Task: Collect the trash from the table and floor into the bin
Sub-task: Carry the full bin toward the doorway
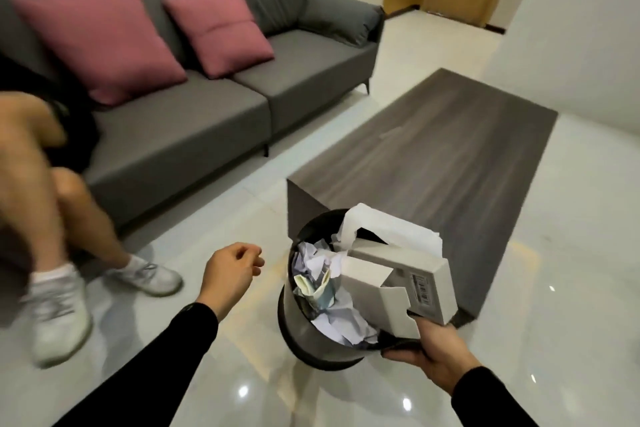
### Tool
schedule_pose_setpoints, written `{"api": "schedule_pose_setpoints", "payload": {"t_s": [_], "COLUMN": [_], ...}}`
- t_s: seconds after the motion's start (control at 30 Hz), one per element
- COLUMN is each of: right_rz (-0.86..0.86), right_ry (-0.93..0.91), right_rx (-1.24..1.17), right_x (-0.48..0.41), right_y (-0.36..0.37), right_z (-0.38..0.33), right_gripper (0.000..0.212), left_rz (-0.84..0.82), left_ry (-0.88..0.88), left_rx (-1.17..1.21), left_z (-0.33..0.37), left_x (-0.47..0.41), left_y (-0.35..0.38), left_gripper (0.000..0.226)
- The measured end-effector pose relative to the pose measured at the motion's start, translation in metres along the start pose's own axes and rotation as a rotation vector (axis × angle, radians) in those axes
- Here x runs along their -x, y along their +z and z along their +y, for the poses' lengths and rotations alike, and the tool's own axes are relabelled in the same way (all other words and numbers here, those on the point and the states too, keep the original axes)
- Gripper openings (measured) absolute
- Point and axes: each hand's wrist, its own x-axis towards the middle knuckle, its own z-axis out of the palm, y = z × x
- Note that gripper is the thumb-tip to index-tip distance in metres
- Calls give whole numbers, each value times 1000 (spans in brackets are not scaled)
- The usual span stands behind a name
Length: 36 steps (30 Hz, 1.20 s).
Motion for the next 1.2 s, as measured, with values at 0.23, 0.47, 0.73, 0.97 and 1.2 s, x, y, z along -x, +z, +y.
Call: {"api": "schedule_pose_setpoints", "payload": {"t_s": [0.23, 0.47, 0.73, 0.97, 1.2], "right_rz": [-80, -243, -510, -842, -1109], "right_ry": [-75, -117, -162, -174, -134], "right_rx": [167, 273, 359, 610, 794], "right_x": [128, 207, 264, 303, 352], "right_y": [109, 229, 358, 449, 501], "right_z": [-166, -244, -244, -217, -152], "right_gripper": [15, 17, 16, 34, 30], "left_rz": [317, 578, 793, 1082, 1401], "left_ry": [-29, 25, 33, 23, -105], "left_rx": [240, 378, 422, 432, 393], "left_z": [133, 176, 165, 149, 105], "left_x": [49, 94, 152, 217, 339], "left_y": [-169, -313, -422, -476, -475], "left_gripper": [21, 20, 19, 18, 18]}}
